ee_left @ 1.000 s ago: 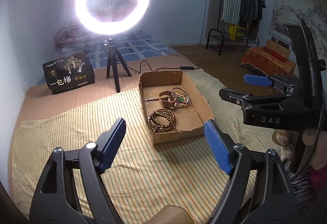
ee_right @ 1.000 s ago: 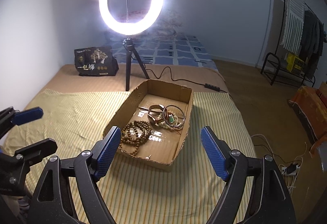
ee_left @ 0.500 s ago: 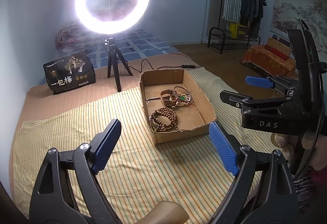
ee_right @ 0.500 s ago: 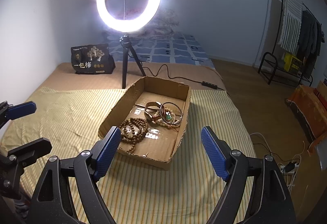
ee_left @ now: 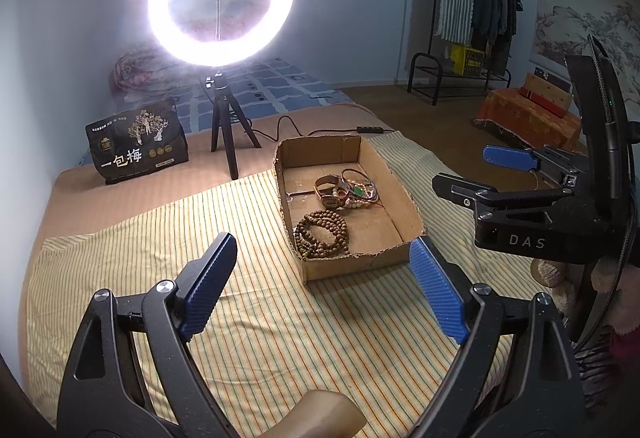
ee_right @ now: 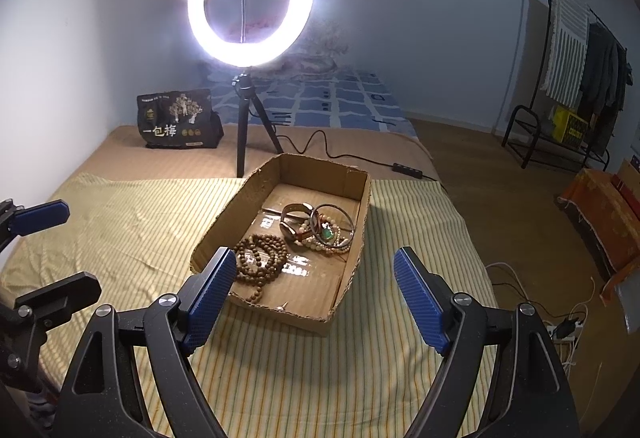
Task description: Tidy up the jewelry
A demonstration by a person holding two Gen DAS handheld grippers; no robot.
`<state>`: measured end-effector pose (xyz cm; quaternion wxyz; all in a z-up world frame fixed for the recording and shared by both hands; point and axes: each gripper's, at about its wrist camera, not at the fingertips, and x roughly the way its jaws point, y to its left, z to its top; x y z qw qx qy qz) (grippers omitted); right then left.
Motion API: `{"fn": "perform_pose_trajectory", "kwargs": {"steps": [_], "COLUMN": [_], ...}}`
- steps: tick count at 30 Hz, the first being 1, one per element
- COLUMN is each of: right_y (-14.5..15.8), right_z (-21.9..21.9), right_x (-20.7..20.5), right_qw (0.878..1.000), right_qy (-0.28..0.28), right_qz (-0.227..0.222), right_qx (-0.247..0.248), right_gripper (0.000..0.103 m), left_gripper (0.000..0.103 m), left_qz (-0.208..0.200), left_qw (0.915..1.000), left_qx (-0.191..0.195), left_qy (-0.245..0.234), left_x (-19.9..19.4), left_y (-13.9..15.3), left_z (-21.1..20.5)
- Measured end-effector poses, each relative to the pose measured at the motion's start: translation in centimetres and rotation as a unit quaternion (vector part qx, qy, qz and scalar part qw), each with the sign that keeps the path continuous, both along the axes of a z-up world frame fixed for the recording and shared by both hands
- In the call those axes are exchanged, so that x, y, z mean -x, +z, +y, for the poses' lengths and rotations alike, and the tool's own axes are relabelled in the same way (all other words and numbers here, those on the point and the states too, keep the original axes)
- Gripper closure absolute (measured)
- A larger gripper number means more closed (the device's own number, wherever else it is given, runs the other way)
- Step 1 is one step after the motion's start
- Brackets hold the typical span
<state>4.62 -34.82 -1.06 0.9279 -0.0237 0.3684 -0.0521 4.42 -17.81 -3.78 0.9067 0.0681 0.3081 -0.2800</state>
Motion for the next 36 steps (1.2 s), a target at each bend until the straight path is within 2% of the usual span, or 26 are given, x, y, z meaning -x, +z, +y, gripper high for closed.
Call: {"fn": "perform_pose_trajectory", "kwargs": {"steps": [25, 36], "right_y": [0.0, 0.03], "right_z": [-0.07, -0.17], "right_x": [-0.15, -0.17], "right_qw": [1.0, 1.0], "right_qy": [0.001, -0.002], "right_qz": [-0.001, -0.001], "right_qx": [0.001, 0.003], "right_gripper": [0.022, 0.022], "left_gripper": [0.012, 0.012], "left_qz": [0.003, 0.012], "left_qw": [1.0, 0.9998], "left_qx": [0.001, -0.012], "left_qy": [-0.001, 0.005], "left_x": [0.0, 0.19], "left_y": [-0.03, -0.19], "left_z": [0.02, -0.3]}}
